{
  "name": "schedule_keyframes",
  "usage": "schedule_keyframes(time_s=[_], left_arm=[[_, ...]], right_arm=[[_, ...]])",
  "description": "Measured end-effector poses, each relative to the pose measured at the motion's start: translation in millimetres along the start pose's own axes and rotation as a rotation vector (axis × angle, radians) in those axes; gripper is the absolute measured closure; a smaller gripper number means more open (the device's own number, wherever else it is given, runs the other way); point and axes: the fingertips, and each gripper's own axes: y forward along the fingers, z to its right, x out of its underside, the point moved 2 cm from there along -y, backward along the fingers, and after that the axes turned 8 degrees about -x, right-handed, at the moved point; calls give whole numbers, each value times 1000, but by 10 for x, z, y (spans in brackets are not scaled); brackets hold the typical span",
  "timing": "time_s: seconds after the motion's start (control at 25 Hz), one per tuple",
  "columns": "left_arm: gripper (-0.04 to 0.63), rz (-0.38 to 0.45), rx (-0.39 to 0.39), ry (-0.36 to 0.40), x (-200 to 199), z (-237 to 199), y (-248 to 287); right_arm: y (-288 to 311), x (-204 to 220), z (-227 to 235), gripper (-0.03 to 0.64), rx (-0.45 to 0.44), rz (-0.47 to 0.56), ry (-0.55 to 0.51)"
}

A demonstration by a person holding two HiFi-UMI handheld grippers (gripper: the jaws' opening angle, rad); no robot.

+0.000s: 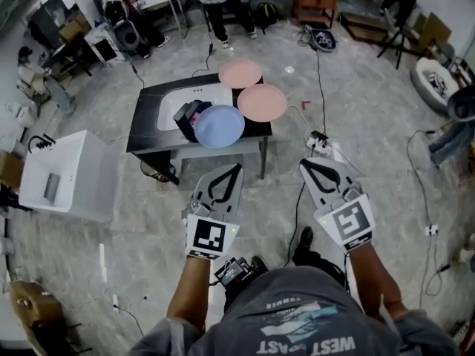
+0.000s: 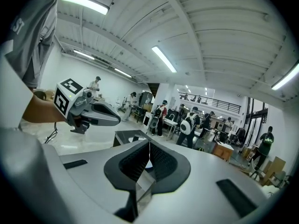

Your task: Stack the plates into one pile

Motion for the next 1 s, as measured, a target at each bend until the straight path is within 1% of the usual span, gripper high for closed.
schedule_keyframes(time_s=[0.24,0.44,0.52,0.68,0.84,1.0], left_arm=[[594,-58,-80,6,19,-6,272],[594,-94,-143,8,11,149,641],[594,-92,-163,8,-90,238,799],[594,-103,-195,26,-292,409,1065],[594,-122,-215,39,-356,561,1265],[594,-152,-240,60,-375,636,1383]], right_arm=[[51,92,417,586,-52,28,-14],[48,250,870,586,-103,41,-47],[35,303,1037,586,-128,50,-49],[-7,373,1333,586,-174,73,-53],[-60,455,1583,586,-214,91,-62],[-68,563,1785,586,-233,100,-45]])
